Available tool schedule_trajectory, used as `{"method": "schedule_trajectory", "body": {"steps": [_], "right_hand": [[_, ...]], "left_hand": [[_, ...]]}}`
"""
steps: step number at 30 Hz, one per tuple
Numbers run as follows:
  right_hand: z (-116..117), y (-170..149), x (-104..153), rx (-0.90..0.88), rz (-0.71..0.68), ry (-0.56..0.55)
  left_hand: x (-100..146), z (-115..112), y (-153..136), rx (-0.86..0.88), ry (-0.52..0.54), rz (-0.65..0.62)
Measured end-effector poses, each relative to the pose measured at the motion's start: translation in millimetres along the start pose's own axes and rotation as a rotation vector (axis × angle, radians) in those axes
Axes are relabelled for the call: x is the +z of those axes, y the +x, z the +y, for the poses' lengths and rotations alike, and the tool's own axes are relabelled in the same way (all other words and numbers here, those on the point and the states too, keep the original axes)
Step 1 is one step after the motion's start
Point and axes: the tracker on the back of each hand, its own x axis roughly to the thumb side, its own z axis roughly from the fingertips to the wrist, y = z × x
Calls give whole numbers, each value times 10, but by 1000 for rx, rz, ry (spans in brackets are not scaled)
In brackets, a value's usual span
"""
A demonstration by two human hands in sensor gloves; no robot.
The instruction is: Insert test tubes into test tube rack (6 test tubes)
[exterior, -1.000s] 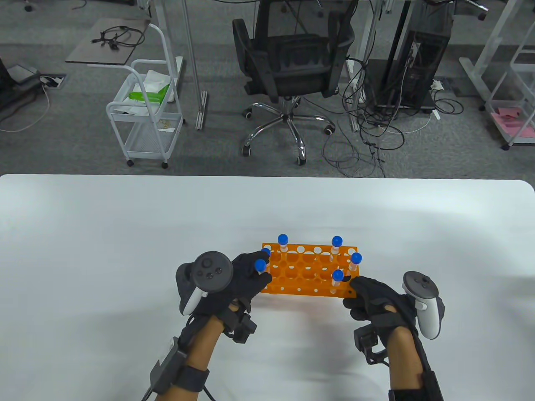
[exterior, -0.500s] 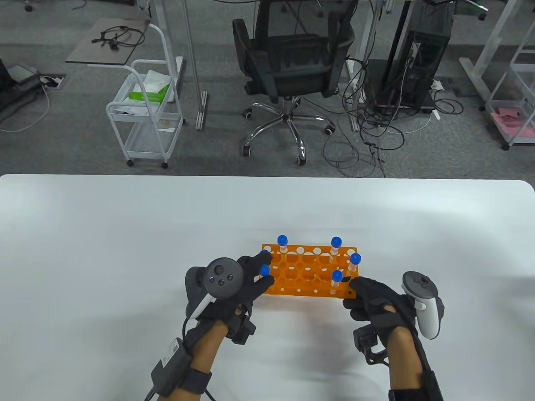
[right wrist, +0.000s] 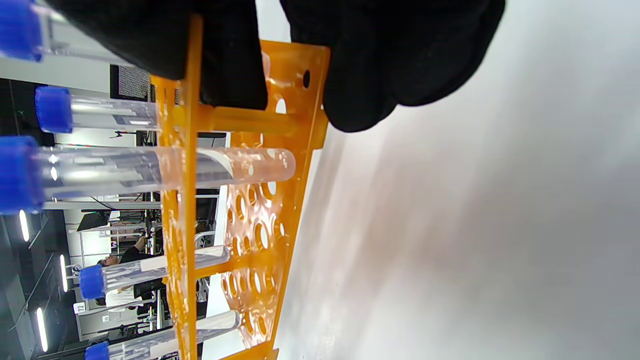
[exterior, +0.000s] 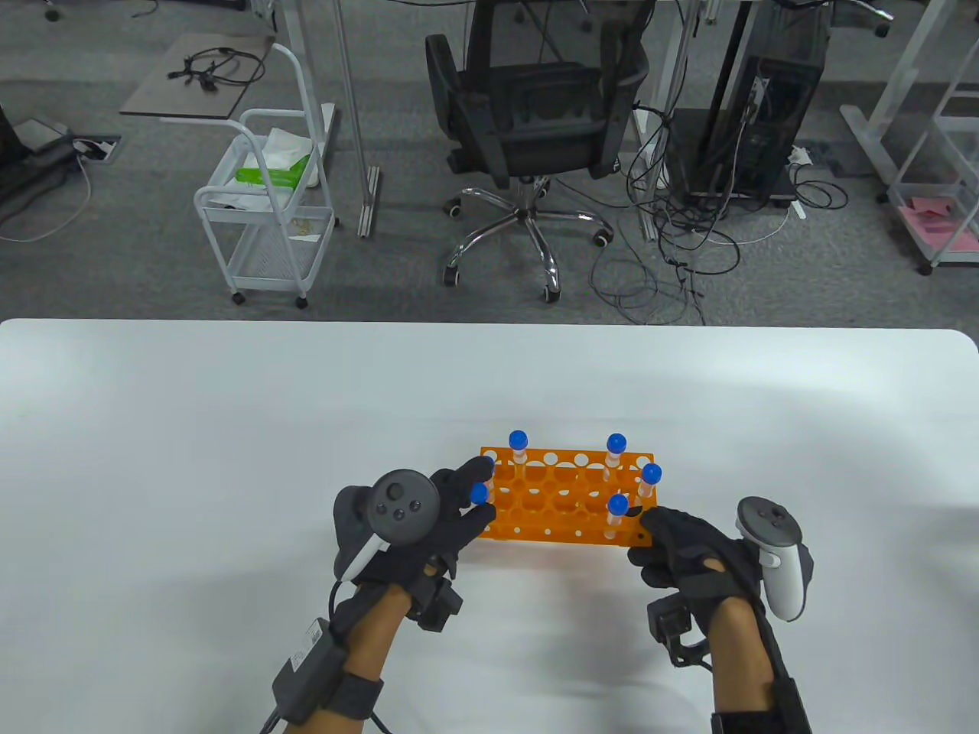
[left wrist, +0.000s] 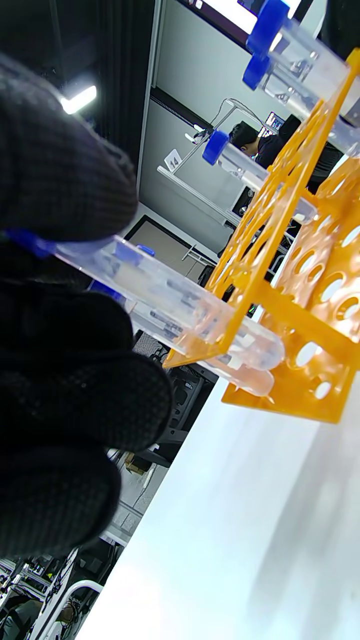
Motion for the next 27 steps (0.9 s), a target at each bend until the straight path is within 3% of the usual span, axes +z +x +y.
{"method": "schedule_trajectory", "body": {"steps": [19, 27], "right_hand": [[-9, -4, -2, 5, 5, -10], [1, -8, -1, -22, 7, 20]], "left_hand": [[18, 30, -10, 17, -29, 6], [121, 259, -181, 160, 68, 77]]}}
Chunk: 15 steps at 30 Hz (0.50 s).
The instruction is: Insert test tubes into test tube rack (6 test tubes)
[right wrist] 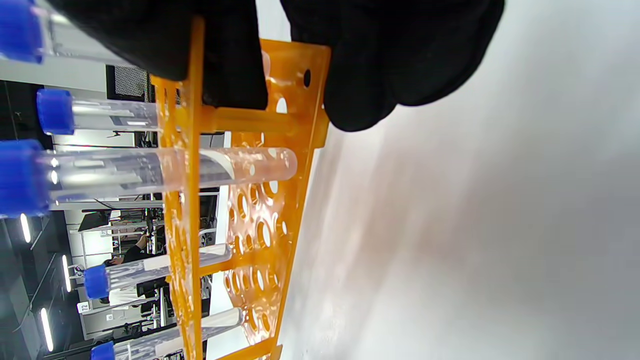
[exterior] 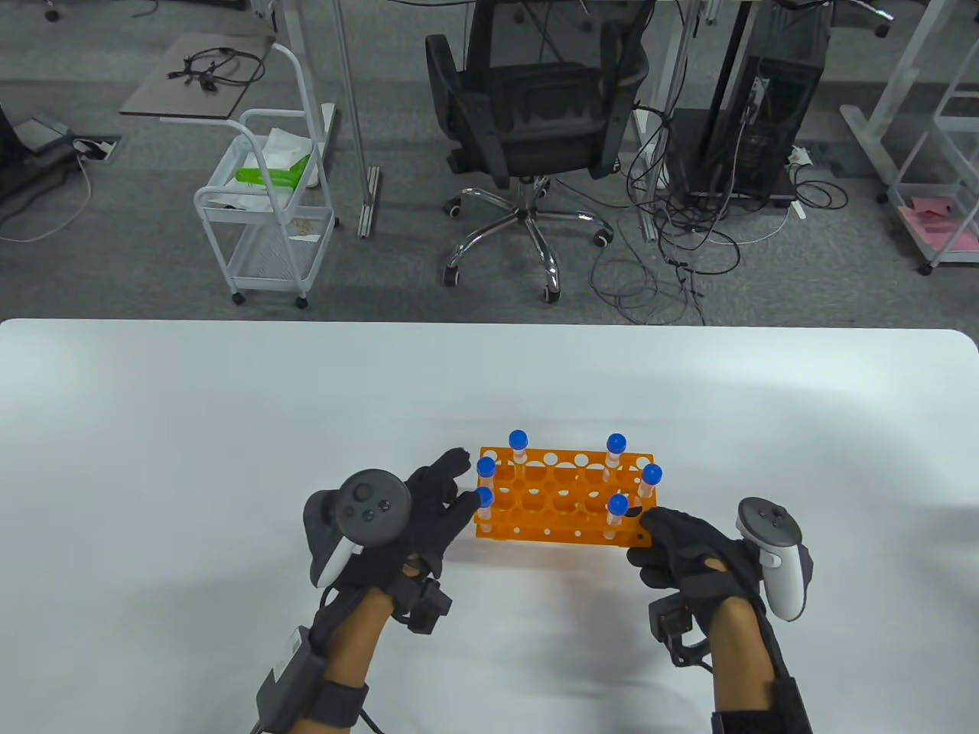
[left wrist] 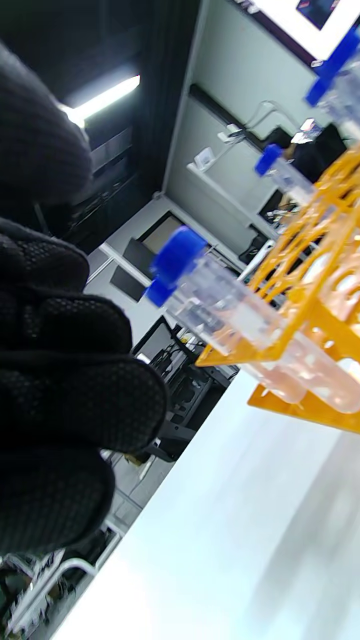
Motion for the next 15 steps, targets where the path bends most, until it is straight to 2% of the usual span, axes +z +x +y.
{"method": "schedule_trajectory", "body": {"steps": [3, 8, 11, 15], "right_hand": [[7, 7, 2, -5, -3, 10], [47, 42, 18, -10, -18, 29], [96, 79, 44, 1, -30, 37], [228, 130, 52, 12, -43, 68]], "left_hand": [[1, 57, -184, 122, 9, 124], [-10, -61, -557, 396, -124, 371], [-37, -137, -683, 497, -139, 441], [-73, -189, -772, 559, -180, 465]]}}
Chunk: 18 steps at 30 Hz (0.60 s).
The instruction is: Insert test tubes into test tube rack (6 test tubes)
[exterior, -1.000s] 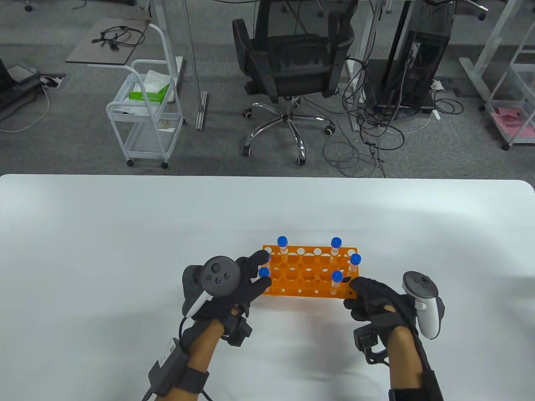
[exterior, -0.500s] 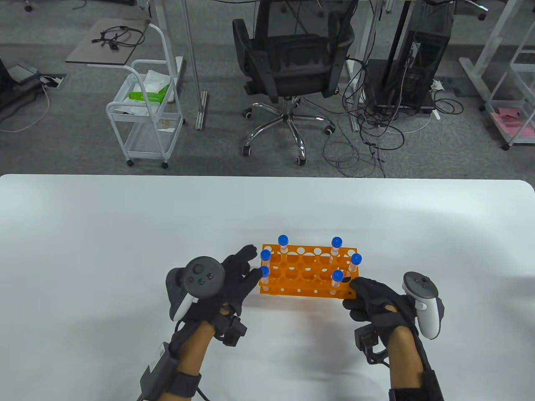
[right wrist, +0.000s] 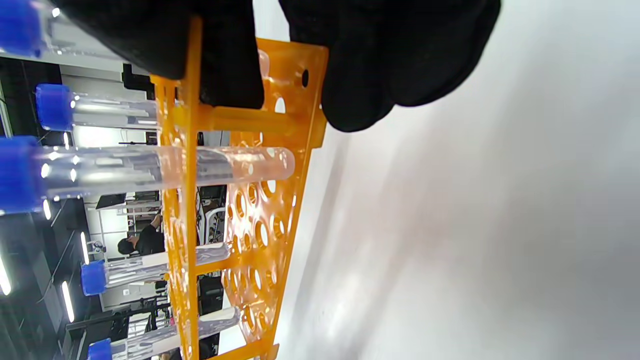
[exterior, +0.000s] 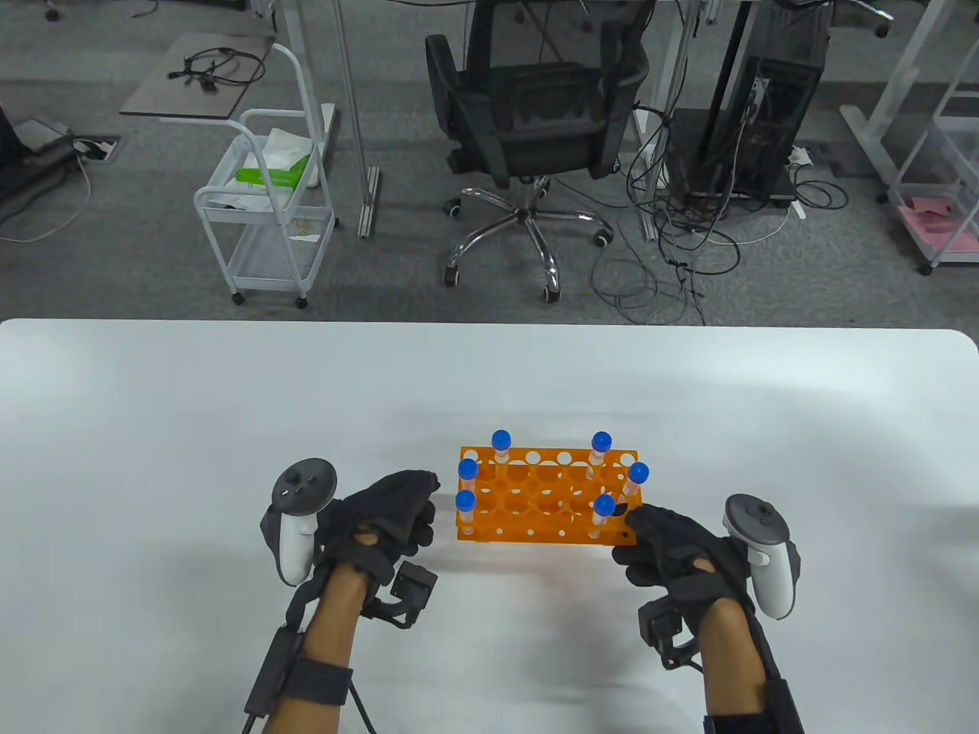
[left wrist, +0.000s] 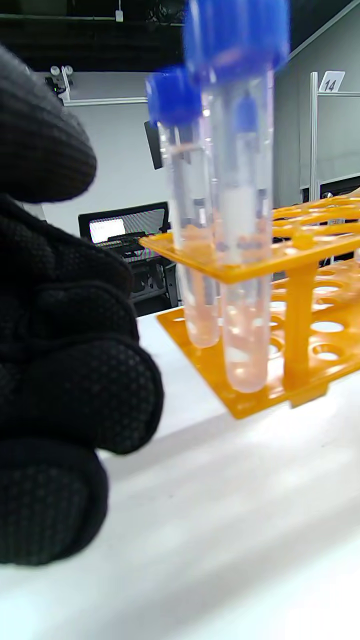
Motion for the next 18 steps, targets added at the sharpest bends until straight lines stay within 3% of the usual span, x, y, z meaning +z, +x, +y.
{"method": "schedule_trajectory", "body": {"steps": [18], "right_hand": [[181, 64, 10, 50, -18, 62]], "left_hand": [[-71, 53, -95, 76, -30, 22]]}}
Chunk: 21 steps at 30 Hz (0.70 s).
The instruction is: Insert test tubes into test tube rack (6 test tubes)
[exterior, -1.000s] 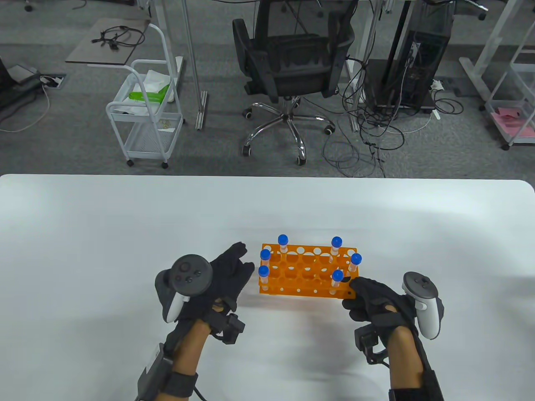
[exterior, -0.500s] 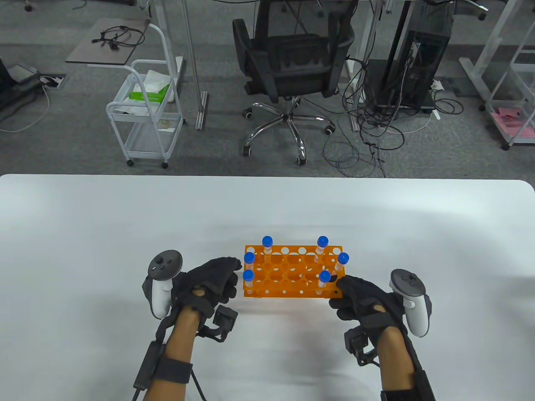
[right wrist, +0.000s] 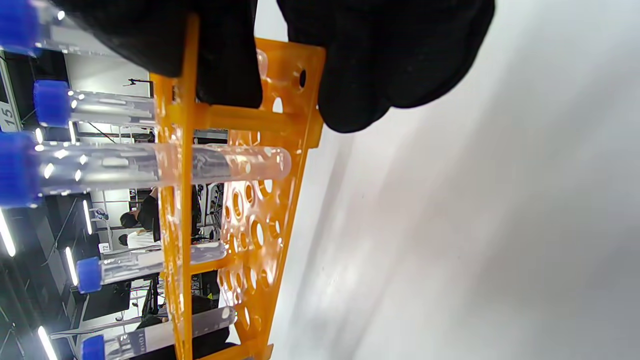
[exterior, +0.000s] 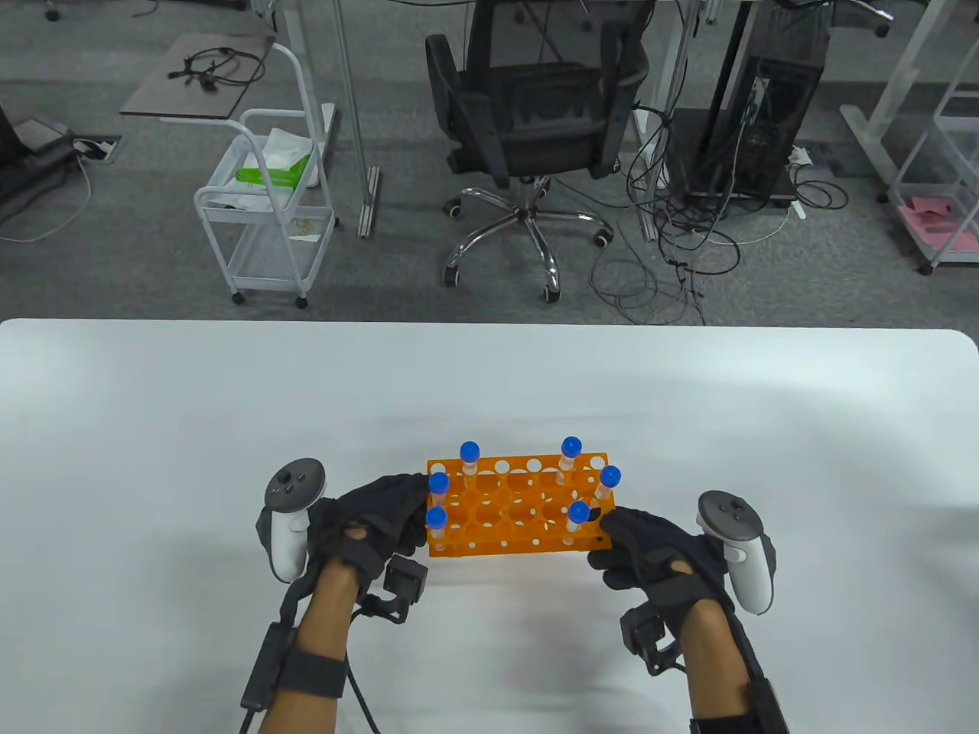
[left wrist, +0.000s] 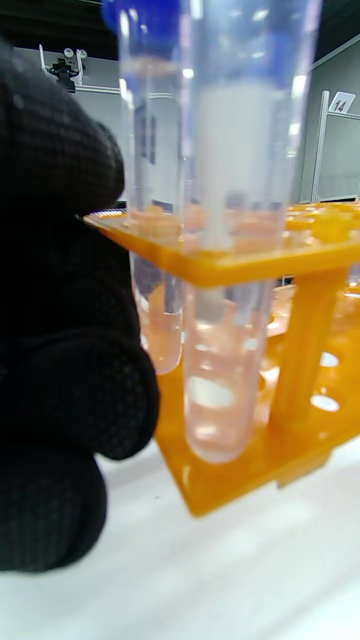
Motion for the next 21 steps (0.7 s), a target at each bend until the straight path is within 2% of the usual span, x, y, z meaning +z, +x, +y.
{"method": "schedule_trajectory", "body": {"steps": [10, 21], "right_hand": [[45, -39, -38, 22, 26, 7], [110, -106, -137, 163, 83, -52]], "left_hand": [[-10, 22, -13, -8, -6, 16], [-97, 68, -94, -52, 14, 61]]}}
